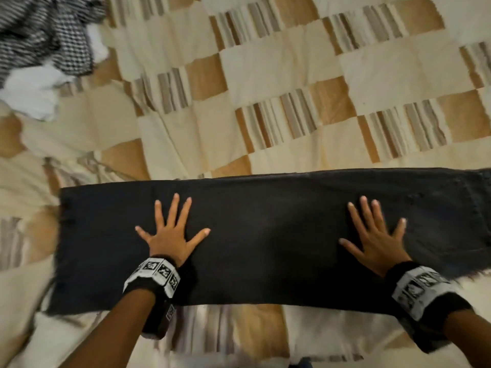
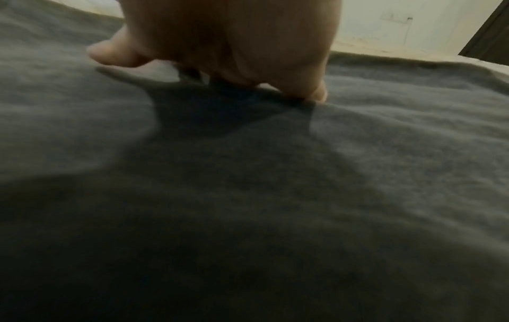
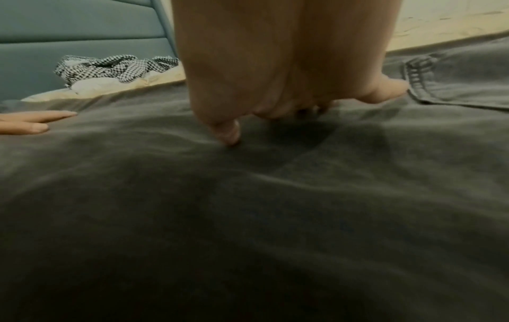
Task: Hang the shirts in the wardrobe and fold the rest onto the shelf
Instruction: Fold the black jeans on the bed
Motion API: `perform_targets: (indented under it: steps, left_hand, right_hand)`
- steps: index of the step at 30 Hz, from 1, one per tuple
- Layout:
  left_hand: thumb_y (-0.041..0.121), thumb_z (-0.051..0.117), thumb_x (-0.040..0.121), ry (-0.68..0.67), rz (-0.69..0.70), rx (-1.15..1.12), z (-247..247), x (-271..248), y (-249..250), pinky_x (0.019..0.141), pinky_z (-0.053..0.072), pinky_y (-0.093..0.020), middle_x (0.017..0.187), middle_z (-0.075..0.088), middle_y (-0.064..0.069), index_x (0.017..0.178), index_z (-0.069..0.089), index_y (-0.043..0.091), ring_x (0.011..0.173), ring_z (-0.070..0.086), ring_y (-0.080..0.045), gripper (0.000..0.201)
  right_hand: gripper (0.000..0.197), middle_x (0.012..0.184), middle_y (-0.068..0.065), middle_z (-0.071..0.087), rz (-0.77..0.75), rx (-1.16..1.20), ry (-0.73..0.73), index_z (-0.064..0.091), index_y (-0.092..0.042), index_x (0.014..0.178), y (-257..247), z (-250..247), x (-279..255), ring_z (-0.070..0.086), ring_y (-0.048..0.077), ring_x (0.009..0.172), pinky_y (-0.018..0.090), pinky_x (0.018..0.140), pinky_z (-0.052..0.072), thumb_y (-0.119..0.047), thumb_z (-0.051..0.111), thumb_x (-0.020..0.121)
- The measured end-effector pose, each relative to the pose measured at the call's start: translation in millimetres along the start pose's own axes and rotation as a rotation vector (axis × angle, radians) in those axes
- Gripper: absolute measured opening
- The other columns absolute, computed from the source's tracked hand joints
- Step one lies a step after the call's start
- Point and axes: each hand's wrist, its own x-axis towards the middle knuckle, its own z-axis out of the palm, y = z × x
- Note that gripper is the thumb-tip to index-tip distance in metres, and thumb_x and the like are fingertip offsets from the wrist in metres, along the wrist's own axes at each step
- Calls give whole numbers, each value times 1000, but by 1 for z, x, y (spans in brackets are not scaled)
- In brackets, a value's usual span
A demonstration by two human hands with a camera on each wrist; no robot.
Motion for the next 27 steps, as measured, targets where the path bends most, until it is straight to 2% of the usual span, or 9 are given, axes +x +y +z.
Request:
perform_targets:
  steps: [3, 7, 8, 10, 13, 19, 22, 24, 27]
  left_hand:
    - [77, 18, 82, 0, -88, -20, -12, -5, -37, 103, 3, -74, 156, -18, 11, 147, -9, 39, 143, -16, -30, 80]
    - [62, 24, 83, 46, 294, 73, -17, -3, -32, 97, 13, -77, 155, 23, -4, 145, 31, 25, 142, 18, -37, 73]
    - [64, 22, 82, 28, 385, 115, -17, 2, -31, 95, 17, -79, 155, 22, -3, 146, 29, 29, 142, 18, -36, 73]
    - [76, 5, 77, -2, 455, 148, -16, 18, -45, 99, 9, -78, 157, -9, 9, 146, -2, 40, 145, -6, -23, 79]
    - [78, 8, 78, 43, 249, 23, -18, 43, -112, 104, -6, -70, 147, -30, 18, 140, -19, 44, 139, -25, -9, 76]
    - [50, 25, 97, 68, -7, 45, -32, 22, -225, 112, 3, -60, 157, -14, 2, 149, -8, 22, 144, -13, -30, 68]
    - [30, 35, 95, 124, 130, 60, -16, -8, -215, 113, 4, -54, 157, 8, -14, 148, 17, 5, 143, 6, -40, 61]
    - [35, 29, 90, 90, 229, 126, 12, -30, -219, 115, 6, -49, 151, 28, -15, 143, 29, 4, 140, 24, -31, 61]
    - [35, 31, 87, 137, 209, 76, 27, -47, -234, 110, 11, -51, 147, 37, -13, 141, 30, 5, 140, 23, -19, 62]
  right_hand:
    - [75, 156, 14, 14, 5, 17, 15, 18, -19, 150, -33, -4, 0, 9, 30, 141, 84, 86, 19, -57, 32, 87]
    - [83, 154, 19, 18, -146, -5, 13, 17, -19, 149, -114, -10, 5, 10, 34, 141, 80, 89, 17, -72, 7, 86]
    - [84, 154, 18, 18, -180, -7, 24, 16, -20, 149, -137, -12, 7, 9, 33, 141, 80, 89, 18, -74, 6, 85]
    - [86, 156, 17, 15, -242, -10, 50, 12, -23, 149, -177, -13, 12, 6, 31, 142, 78, 92, 18, -76, 5, 83]
    - [87, 157, 9, -3, -289, 3, 66, -2, -29, 149, -216, -17, 21, -6, 27, 143, 75, 99, 9, -81, 2, 79]
    - [97, 153, 24, 17, -172, -59, -26, 16, -16, 149, -258, -5, 14, 11, 40, 140, 79, 95, 20, -82, 6, 79]
    - [107, 151, 30, 18, -131, 7, -26, 23, -8, 146, -312, 1, -9, 13, 47, 139, 76, 100, 12, -87, 9, 75]
    - [106, 150, 32, 20, -198, 45, -81, 28, -6, 144, -365, 11, -30, 14, 49, 138, 75, 101, 11, -85, 17, 74]
    - [98, 148, 31, 22, -335, 64, -121, 34, -13, 143, -442, 29, -54, 17, 50, 137, 73, 102, 7, -79, 26, 71]
